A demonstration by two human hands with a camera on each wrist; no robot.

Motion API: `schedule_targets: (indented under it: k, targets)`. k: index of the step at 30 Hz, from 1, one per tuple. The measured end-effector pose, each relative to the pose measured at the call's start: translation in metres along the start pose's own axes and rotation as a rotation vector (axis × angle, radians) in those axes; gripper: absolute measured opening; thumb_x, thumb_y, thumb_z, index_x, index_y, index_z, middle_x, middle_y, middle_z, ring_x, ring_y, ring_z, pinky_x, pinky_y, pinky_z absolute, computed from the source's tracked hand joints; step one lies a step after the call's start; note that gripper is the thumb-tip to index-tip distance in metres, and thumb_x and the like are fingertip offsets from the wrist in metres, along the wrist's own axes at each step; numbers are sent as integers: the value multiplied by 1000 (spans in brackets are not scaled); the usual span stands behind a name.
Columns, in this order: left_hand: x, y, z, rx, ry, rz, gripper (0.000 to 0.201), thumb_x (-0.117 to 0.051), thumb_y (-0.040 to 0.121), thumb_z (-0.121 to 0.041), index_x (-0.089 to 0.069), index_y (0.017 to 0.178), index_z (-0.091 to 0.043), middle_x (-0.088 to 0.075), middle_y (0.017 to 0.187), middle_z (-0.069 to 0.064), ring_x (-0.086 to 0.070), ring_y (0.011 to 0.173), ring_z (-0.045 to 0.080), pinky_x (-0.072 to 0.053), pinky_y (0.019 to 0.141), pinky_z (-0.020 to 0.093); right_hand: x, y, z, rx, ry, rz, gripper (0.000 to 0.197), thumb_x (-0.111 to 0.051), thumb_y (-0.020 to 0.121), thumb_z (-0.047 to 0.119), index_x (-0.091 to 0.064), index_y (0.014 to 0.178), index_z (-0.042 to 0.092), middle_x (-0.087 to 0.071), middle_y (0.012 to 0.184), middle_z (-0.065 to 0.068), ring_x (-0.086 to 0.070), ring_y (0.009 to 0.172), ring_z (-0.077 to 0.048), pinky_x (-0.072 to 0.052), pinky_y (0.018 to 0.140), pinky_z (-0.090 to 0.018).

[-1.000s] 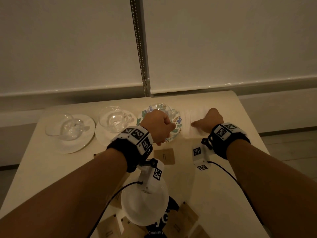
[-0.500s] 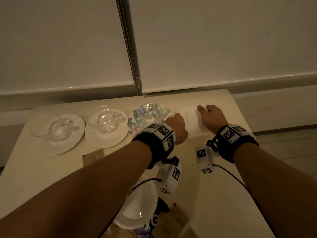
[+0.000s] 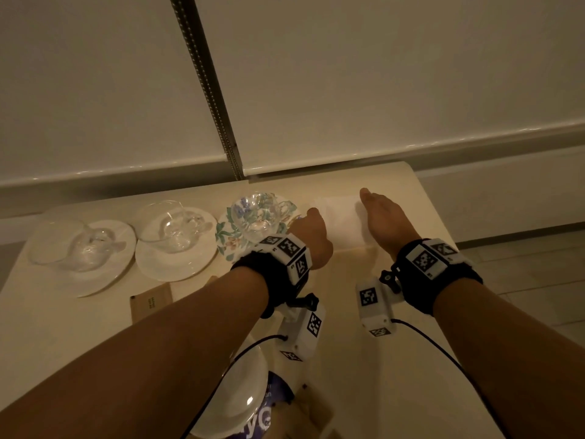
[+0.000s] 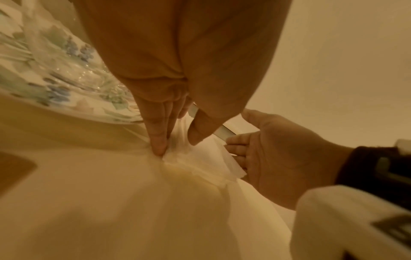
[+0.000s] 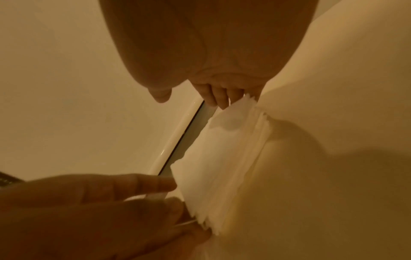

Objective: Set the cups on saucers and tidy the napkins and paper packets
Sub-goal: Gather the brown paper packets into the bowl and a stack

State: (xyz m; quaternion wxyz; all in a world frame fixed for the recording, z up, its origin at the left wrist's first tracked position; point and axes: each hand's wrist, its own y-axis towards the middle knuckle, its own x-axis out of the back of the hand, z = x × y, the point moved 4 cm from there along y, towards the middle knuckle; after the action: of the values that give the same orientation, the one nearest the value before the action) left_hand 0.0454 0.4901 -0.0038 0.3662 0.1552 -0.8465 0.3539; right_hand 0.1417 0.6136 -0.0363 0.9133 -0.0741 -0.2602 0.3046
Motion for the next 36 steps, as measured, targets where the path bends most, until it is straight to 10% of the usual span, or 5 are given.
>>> schedule_targets:
  k: [14,19,26,30,36]
  targets:
    - [-9,5,-1,-145,24,13,75,-49,98,-19,-5,155,-41,-48,140,12,-56,109,23,-45,86,26,-8,-3,0,-10,-134,56,55,-38,104,32,-29,151,7,-30,157,-10,-29,144,-25,-22,115,-35]
    - [-8,7,-2,-153,211,-5,37,-48,91,-10,-54,128,-13,-56,133,11,-53,120,30,-45,91,32,-10,-3,-3,20,-355,94,54,-45,98,15,-31,148,0,-40,149,-18,-41,134,-32,-33,109,-36]
    - [12,-21,0,-198,161,-73,63,-53,95,-16,-29,153,-23,-38,154,4,-42,136,23,-37,111,31,-9,-27,-3,30,-280,-1,68,-50,100,29,-16,154,5,-21,160,-13,-23,146,-27,-19,118,-31]
    - [39,-58,12,-253,-102,-85,38,-58,95,-22,-53,133,-23,-64,120,-1,-62,104,14,-53,92,30,13,-65,11,126,-157,-174,54,-58,96,24,-39,144,12,-42,147,-9,-41,134,-21,-31,106,-24]
    - [21,-150,86,-174,127,-53,96,-79,63,-63,-38,143,-31,-42,146,-2,-41,132,19,-41,104,36,-38,-183,-3,197,-402,350,40,-70,86,30,-58,122,17,-59,113,0,-56,104,-18,-44,88,-28]
